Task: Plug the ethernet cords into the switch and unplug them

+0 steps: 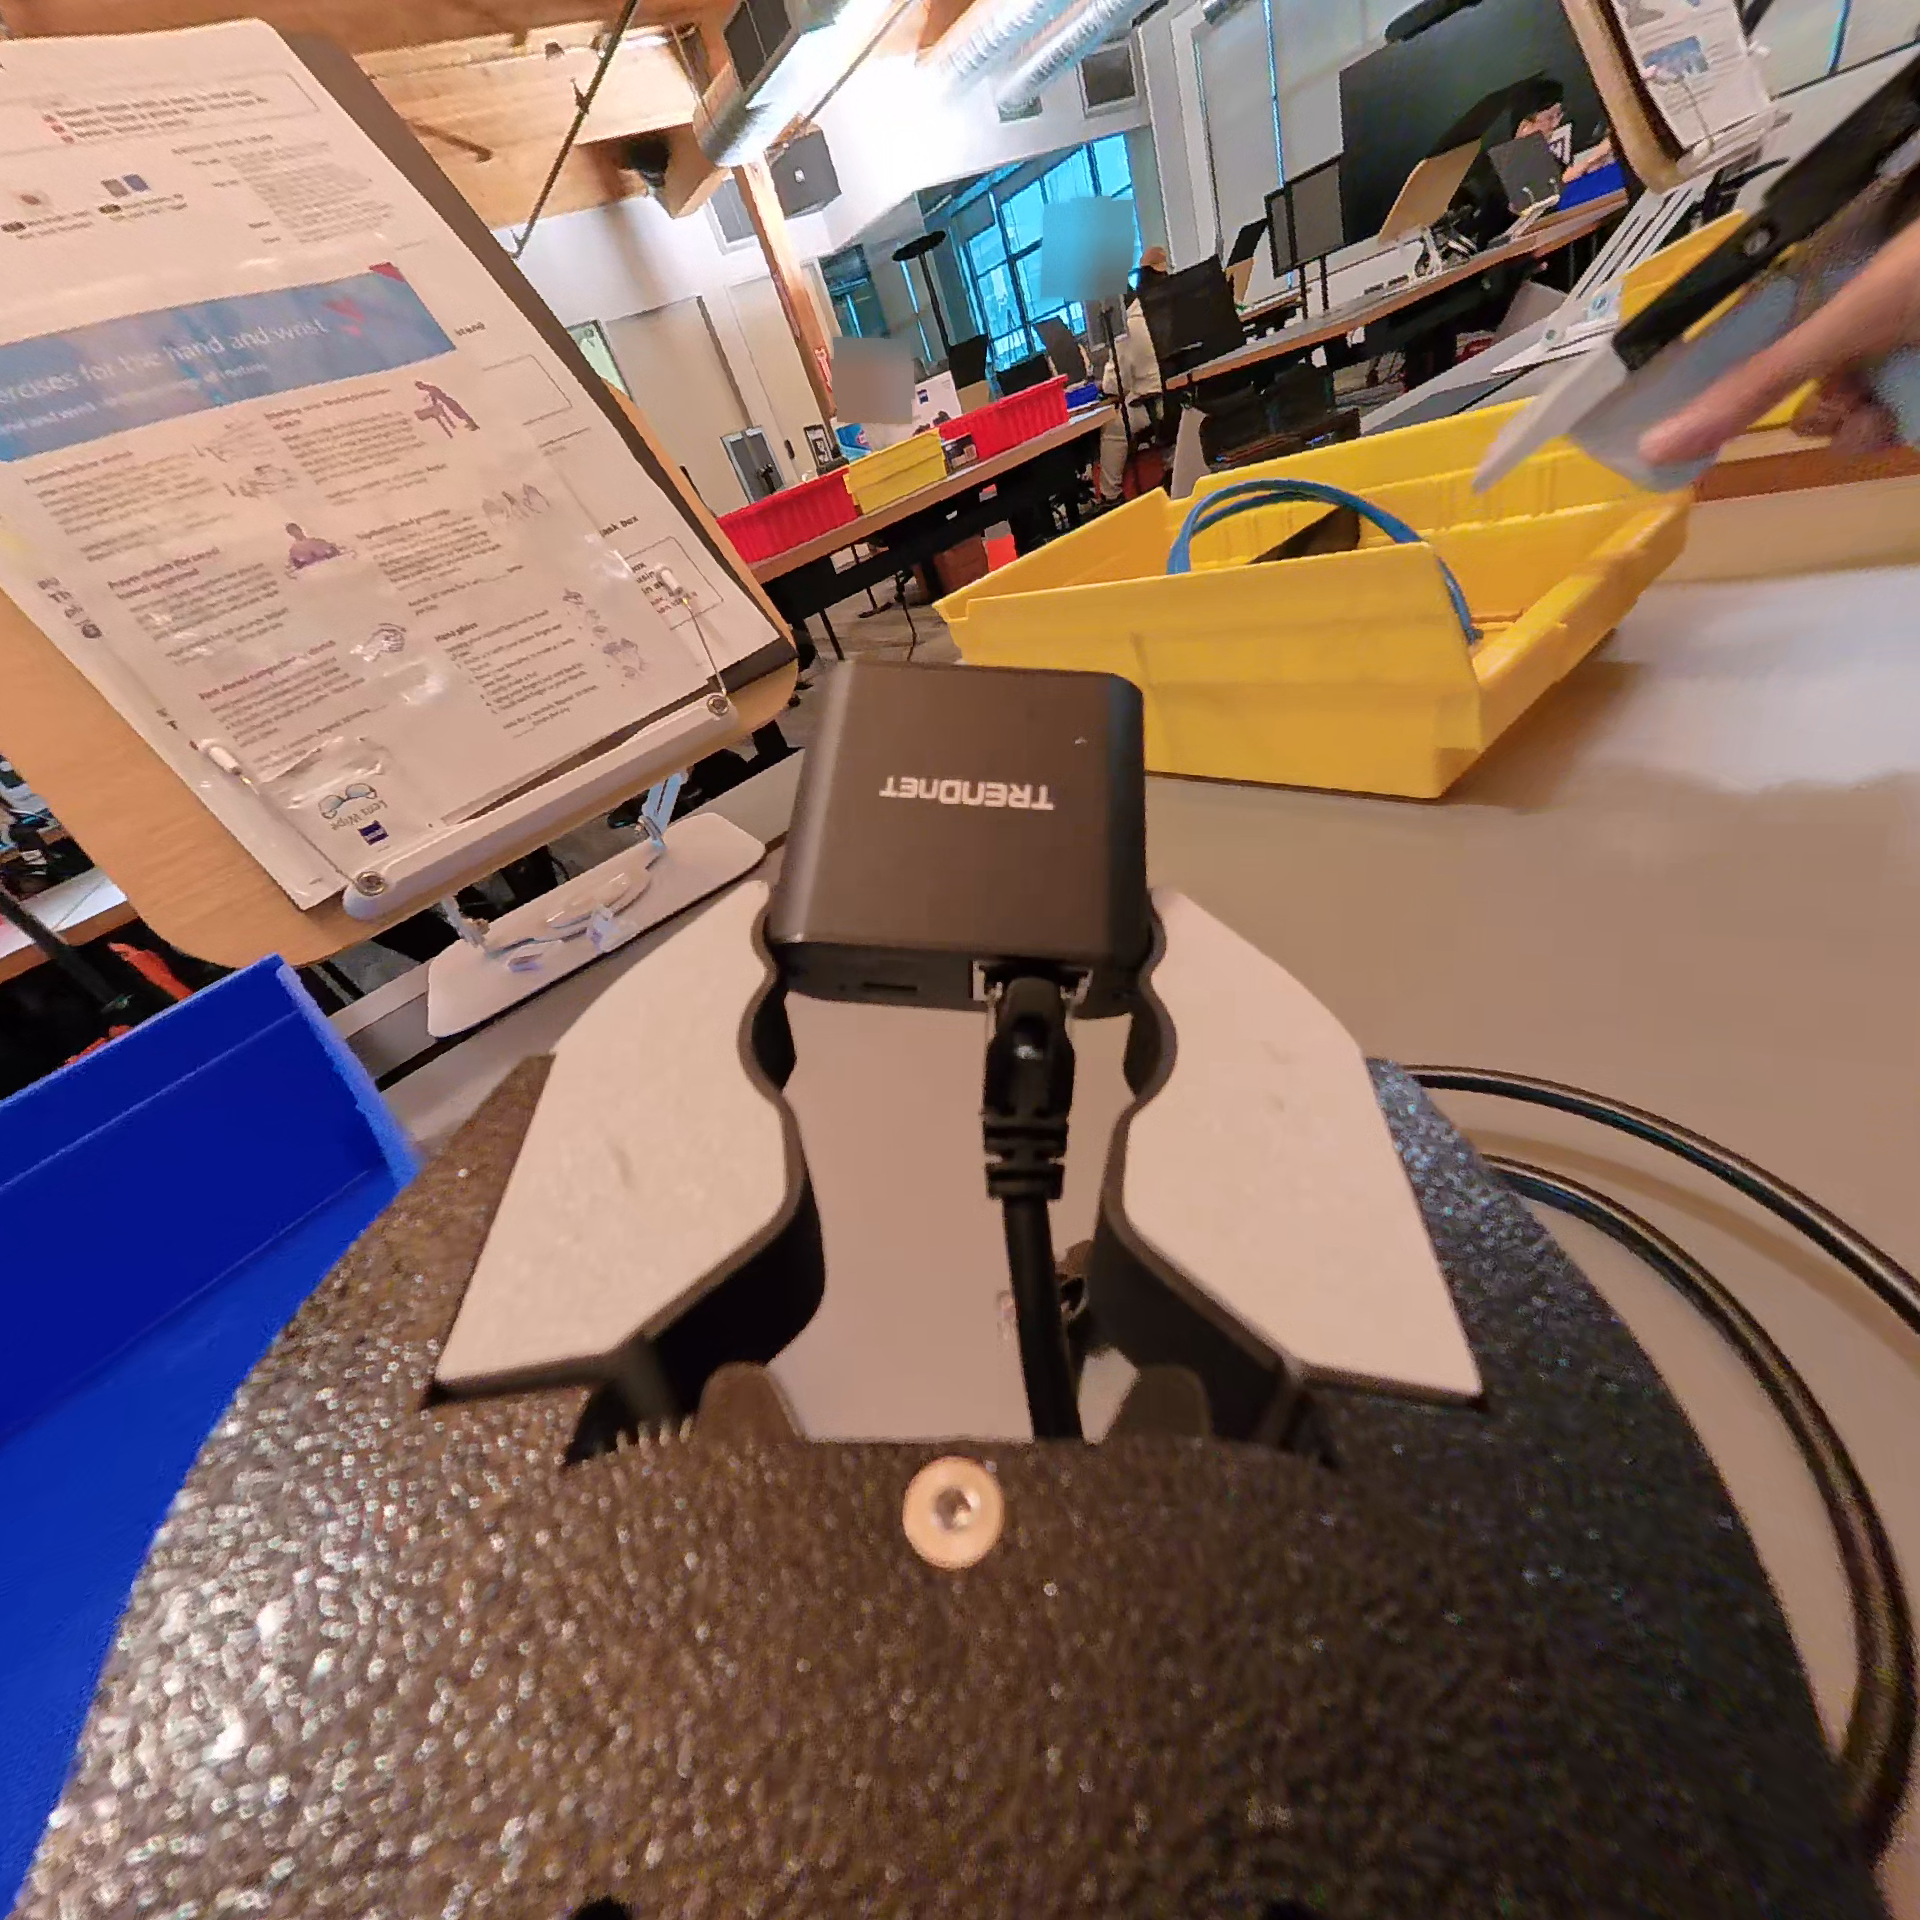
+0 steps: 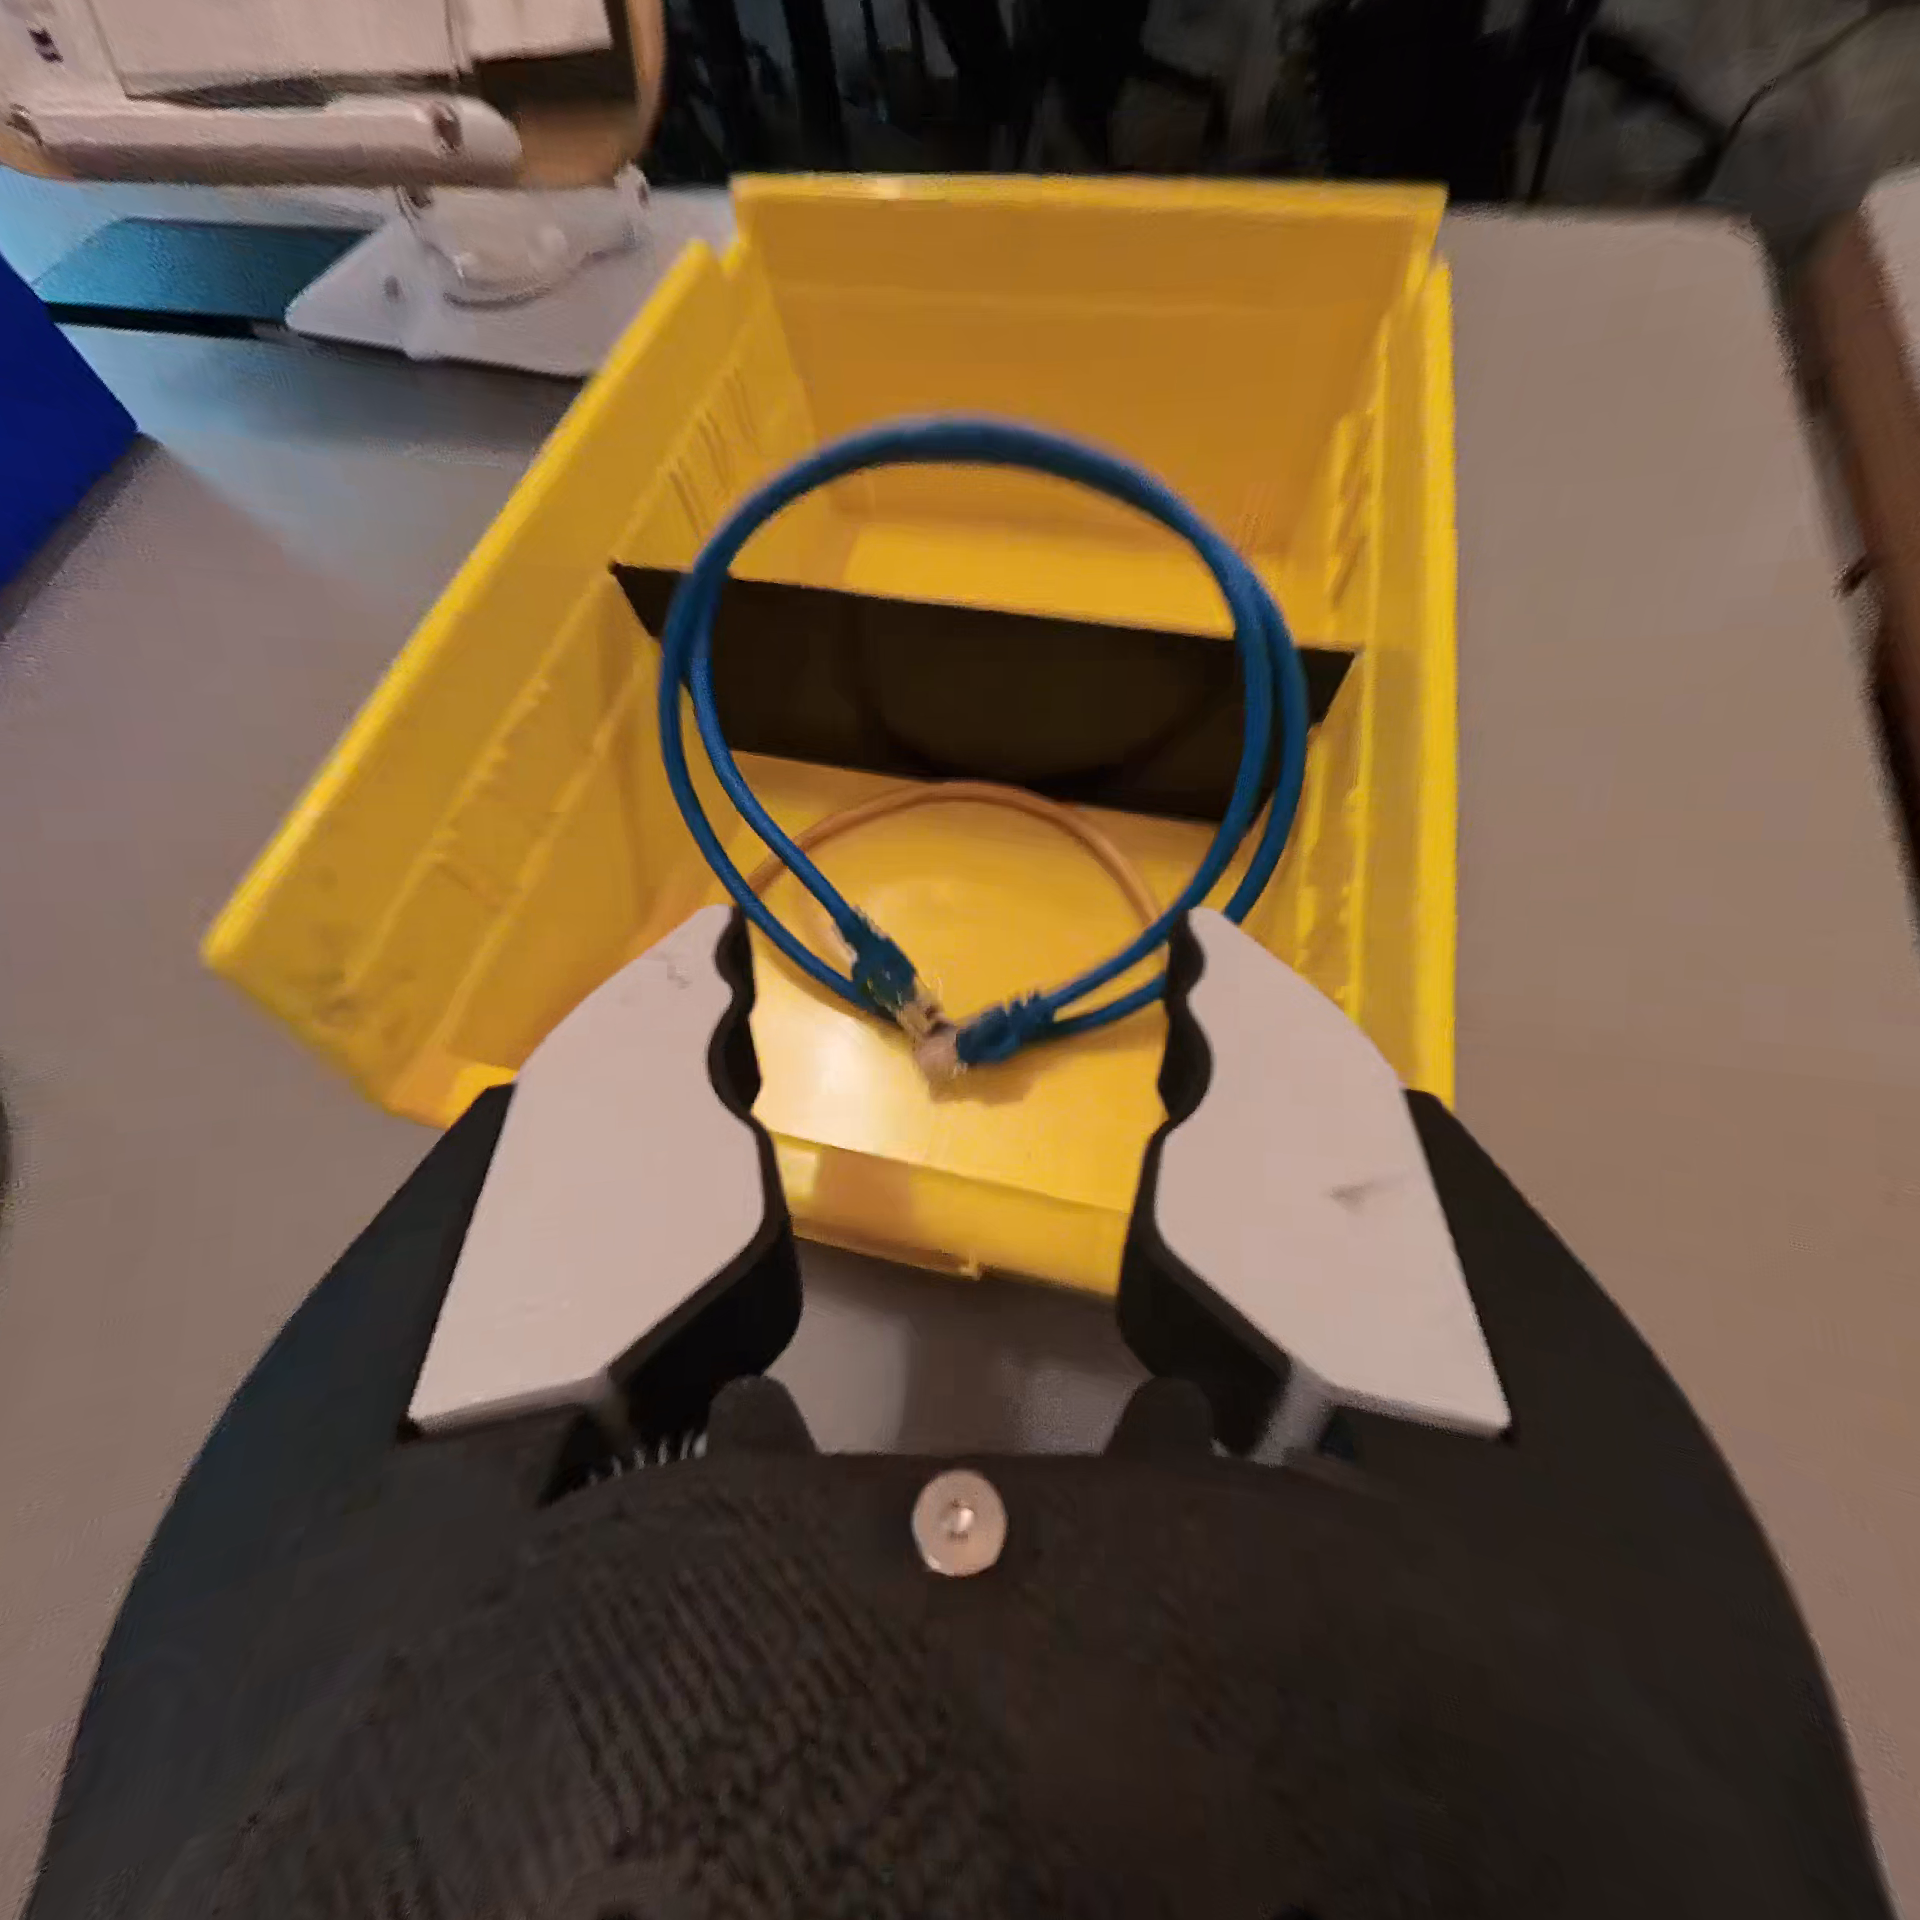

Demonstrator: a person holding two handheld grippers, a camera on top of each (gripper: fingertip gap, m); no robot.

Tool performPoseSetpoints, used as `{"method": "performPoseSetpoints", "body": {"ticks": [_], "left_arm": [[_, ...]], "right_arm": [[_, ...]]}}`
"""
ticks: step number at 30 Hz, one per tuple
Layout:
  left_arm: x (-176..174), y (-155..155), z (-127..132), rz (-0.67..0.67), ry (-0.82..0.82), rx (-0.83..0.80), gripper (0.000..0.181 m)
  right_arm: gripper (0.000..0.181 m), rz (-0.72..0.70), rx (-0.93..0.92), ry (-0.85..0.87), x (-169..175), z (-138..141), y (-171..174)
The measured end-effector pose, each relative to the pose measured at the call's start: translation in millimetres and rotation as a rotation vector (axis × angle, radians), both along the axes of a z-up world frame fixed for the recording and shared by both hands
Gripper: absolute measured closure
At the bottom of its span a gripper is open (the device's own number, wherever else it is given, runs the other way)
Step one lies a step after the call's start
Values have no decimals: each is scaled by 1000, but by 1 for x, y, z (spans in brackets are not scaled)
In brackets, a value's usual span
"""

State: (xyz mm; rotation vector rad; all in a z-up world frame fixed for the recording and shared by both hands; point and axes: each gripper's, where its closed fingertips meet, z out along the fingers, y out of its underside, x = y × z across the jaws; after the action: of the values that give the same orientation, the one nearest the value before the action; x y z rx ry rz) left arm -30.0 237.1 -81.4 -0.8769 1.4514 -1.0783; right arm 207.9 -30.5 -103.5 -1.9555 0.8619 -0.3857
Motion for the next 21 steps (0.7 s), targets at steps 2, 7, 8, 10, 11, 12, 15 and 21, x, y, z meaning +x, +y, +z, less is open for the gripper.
{"method": "performPoseSetpoints", "body": {"ticks": [2,7,8,10,11,12,15,21], "left_arm": [[0,-1,0,-7,6,0,120],[1,-2,-1,-31,24,-53,120],[0,-3,0,-34,22,-65,120],[-1,-2,3,-29,5,-62,120],[-1,-3,5,-28,-3,-48,120],[-2,-4,6,-26,-10,-25,120],[-4,-7,8,-15,-33,81,120],[-5,-18,6,-32,-79,259,119]], "right_arm": [[102,71,56,-88,-14,29,19],[110,510,488,24,-113,83,131],[112,605,557,119,-138,81,155],[112,772,621,330,-185,66,196],[112,832,632,418,-205,58,210],[112,874,649,480,-221,52,222],[117,919,695,548,-251,43,243],[157,1050,608,448,-275,34,246]]}}
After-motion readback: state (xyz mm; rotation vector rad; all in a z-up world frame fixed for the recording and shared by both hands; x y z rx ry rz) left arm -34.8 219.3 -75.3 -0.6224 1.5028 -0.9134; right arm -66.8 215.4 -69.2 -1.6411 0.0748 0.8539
